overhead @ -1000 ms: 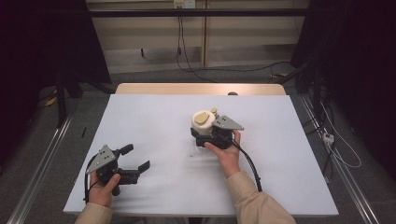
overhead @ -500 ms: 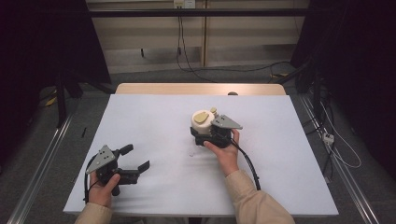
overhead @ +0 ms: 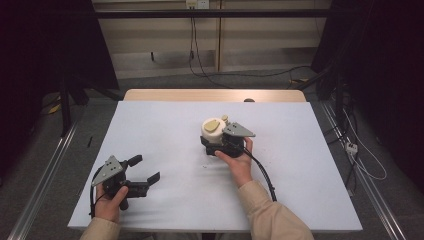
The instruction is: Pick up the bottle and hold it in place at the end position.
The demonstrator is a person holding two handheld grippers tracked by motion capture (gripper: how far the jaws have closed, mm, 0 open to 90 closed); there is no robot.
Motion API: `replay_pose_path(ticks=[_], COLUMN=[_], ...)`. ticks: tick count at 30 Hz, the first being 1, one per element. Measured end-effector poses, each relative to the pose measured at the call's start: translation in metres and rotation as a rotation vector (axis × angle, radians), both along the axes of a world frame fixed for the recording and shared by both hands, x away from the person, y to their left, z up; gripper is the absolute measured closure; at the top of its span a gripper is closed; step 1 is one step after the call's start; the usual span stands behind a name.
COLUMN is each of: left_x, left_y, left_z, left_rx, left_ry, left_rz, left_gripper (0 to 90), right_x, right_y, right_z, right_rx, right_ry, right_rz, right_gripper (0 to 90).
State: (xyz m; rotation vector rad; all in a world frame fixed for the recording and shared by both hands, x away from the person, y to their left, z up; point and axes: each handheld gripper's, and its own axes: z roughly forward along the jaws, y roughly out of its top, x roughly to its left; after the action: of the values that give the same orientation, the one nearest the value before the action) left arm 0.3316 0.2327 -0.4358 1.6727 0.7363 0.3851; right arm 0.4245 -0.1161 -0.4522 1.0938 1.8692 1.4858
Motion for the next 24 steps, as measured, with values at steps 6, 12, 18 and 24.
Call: replay_pose_path(ticks=[6,12,18,24], left_x=[0.0003,0.0002,-0.0002,-0.0002], left_y=[-0.0008,-0.0022,-0.0036,-0.0049], left_z=[-0.0006,-0.0012,-0.0015,-0.0022], left_rx=[0.002,0.003,0.018,0.016], left_ry=[0.003,0.005,0.005,0.006], left_rz=[-0.001,-0.003,-0.009,-0.006], left_gripper=[4.7,4.7,4.7,4.7], right_x=[0.0021,0.0025,0.0013,0.0011], right_y=[0.0025,0.0010,-0.0009,-0.0028], right_z=[-0.0024,-0.0024,-0.0024,-0.0024], right_rx=[-0.003,-0.003,-0.013,-0.016], right_ry=[0.004,0.008,0.014,0.021], right_rz=[0.011,0.020,0.031,0.041], right_gripper=[8.0,8.0,7.8,7.8])
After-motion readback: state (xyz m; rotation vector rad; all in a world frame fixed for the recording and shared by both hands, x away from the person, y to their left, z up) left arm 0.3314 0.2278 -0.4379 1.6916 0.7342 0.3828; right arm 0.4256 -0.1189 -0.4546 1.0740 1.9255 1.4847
